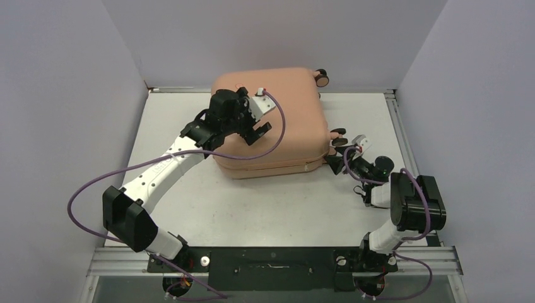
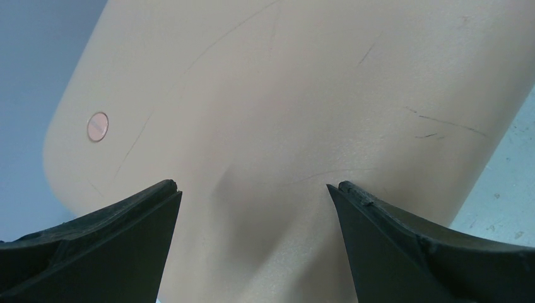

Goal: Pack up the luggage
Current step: Zip the luggage at the center of the board.

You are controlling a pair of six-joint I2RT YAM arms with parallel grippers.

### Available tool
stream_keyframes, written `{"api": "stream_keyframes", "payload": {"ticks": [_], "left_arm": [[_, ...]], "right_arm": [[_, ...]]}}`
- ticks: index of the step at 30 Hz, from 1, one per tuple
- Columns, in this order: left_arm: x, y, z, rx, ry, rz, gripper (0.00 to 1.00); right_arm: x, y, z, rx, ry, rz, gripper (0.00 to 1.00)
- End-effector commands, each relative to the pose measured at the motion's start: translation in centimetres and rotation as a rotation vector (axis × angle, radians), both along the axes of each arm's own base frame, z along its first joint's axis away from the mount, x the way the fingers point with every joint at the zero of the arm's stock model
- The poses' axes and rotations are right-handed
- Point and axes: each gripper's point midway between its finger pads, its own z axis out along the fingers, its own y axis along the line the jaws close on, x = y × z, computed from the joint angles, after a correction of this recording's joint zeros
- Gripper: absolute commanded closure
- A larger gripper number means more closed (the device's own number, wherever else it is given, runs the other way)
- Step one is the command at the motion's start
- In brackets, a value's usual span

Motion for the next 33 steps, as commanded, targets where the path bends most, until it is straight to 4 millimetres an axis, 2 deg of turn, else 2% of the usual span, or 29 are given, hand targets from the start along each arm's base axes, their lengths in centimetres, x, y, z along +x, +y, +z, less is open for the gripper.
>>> {"api": "stream_keyframes", "payload": {"ticks": [1,7,12,17,25,33], "left_arm": [[0.8,0.8,1.3,-0.035,0.000,0.021,0.04],[1.2,1.7,0.8,-0.050,0.016,0.048,0.04],[0.9,2.0,0.4,-0.058,0.028,0.049,0.04],[-0.2,1.5,0.7,-0.059,0.047,-0.012,0.04],[-2.1,0.5,0.8,-0.062,0.095,-0.122,0.04],[-2.7,0.5,0.9,-0.086,0.114,-0.159,0.04]], "right_arm": [[1.4,0.5,4.4,0.057,-0.177,0.032,0.44],[1.7,1.0,4.1,0.055,-0.162,0.100,0.52],[1.5,1.3,3.4,-0.004,-0.181,0.157,0.51],[3.4,0.2,1.3,-0.114,-0.167,0.151,0.52],[3.6,0.3,1.1,-0.152,-0.243,0.334,0.49],[3.5,0.4,0.6,-0.132,-0.253,0.430,0.49]]}}
